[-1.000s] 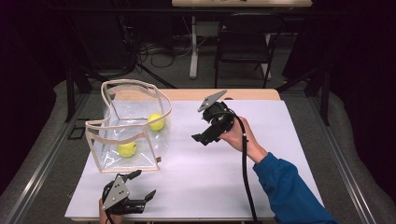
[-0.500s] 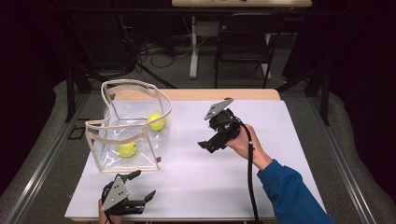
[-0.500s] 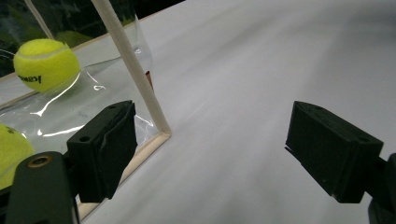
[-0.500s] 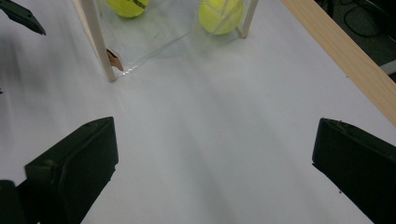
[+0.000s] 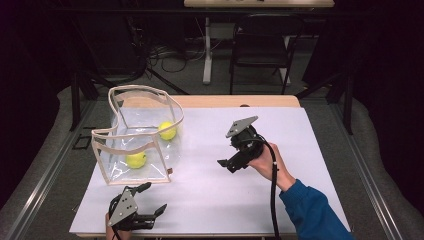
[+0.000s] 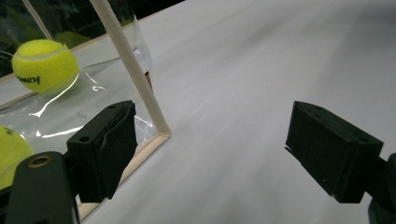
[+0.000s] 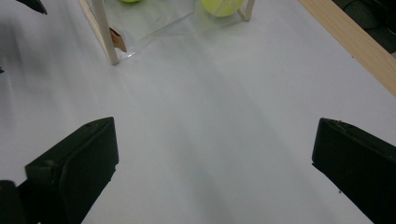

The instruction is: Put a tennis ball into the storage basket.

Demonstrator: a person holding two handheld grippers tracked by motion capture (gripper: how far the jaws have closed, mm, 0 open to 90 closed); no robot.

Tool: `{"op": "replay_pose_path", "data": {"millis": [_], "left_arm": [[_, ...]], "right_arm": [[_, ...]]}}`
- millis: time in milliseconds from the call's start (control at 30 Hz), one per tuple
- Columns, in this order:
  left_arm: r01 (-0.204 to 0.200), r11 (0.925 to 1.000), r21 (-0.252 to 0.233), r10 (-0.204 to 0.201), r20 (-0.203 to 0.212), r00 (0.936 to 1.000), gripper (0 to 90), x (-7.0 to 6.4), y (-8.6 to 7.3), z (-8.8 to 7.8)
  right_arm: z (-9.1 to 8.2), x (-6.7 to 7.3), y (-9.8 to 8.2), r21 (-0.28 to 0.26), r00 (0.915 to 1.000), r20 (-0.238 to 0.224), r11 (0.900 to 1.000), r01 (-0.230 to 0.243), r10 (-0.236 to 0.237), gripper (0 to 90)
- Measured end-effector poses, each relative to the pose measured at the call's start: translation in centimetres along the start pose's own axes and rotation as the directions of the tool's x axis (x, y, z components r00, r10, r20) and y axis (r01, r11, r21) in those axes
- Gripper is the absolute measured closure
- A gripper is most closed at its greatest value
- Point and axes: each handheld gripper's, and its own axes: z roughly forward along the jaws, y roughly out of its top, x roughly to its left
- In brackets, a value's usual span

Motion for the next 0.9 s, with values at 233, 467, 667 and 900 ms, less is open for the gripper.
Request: {"op": "replay_pose_path", "data": {"millis": [233, 467, 667, 900], "left_arm": [[0.004, 1.0, 0.002, -0.004, -0.002, 1.0, 15.9, 0.0, 0.0, 0.1], [0.003, 1.0, 0.003, -0.003, -0.002, 1.0, 15.9, 0.0, 0.0, 0.1], [0.0, 1.0, 0.003, 0.0, -0.002, 1.0, 15.9, 0.0, 0.0, 0.1], [-0.003, 1.0, 0.005, 0.003, 0.0, 1.0, 15.9, 0.0, 0.0, 0.1]], "right_arm": [[-0.6, 0.5, -1.4, -0.018, 0.9999, 0.008, 1.0, -0.007, 0.007, 0.0], [-1.0, 0.5, -3.5, -0.034, 0.999, 0.035, 0.999, -0.025, 0.026, 0.9], [-1.1, 0.5, -5.2, -0.032, 0.998, 0.035, 0.998, -0.052, 0.053, 0.7], [-1.2, 0.6, -7.0, -0.017, 0.9963, 0.034, 0.997, -0.079, 0.08, 0.0]]}}
